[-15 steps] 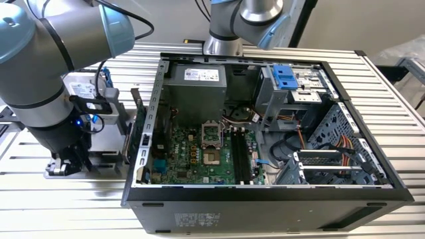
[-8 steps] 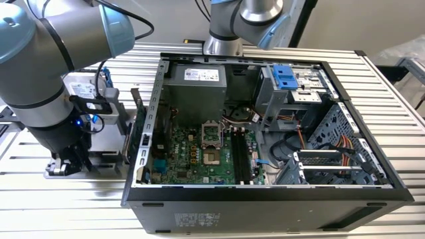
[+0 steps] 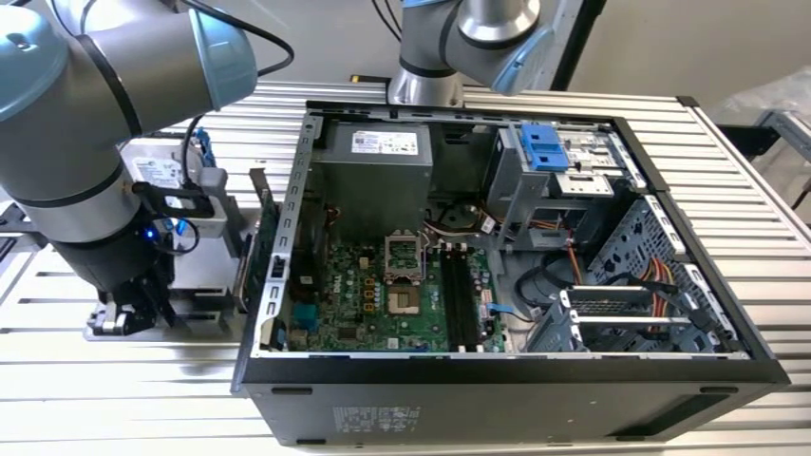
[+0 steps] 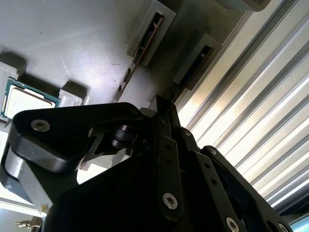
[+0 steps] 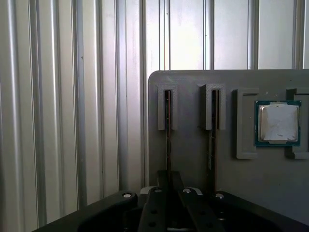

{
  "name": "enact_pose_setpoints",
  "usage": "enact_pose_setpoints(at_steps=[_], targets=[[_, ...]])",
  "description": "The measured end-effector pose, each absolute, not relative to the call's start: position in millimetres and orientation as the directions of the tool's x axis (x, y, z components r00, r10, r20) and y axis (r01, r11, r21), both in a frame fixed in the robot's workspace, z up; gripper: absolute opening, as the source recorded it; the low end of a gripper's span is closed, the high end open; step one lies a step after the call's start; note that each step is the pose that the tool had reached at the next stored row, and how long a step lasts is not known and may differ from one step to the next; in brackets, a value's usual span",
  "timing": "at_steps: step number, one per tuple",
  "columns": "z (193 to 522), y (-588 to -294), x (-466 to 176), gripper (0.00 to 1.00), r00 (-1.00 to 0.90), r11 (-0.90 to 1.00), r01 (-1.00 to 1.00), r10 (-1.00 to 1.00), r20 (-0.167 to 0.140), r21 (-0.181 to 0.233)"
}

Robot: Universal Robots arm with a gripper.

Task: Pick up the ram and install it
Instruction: 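Pick up the ram and move it above insertion slot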

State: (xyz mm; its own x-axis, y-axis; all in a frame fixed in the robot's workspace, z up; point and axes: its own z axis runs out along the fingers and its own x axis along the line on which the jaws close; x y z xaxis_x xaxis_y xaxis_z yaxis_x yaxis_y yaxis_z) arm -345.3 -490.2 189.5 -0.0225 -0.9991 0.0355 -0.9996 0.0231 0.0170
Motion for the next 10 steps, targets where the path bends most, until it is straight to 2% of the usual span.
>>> enact_pose_setpoints(at_steps=[10], targets=[[188.8,-490.2,-345.3,0.00,-0.022,0.023,-1.000,-0.999,0.035,0.017]])
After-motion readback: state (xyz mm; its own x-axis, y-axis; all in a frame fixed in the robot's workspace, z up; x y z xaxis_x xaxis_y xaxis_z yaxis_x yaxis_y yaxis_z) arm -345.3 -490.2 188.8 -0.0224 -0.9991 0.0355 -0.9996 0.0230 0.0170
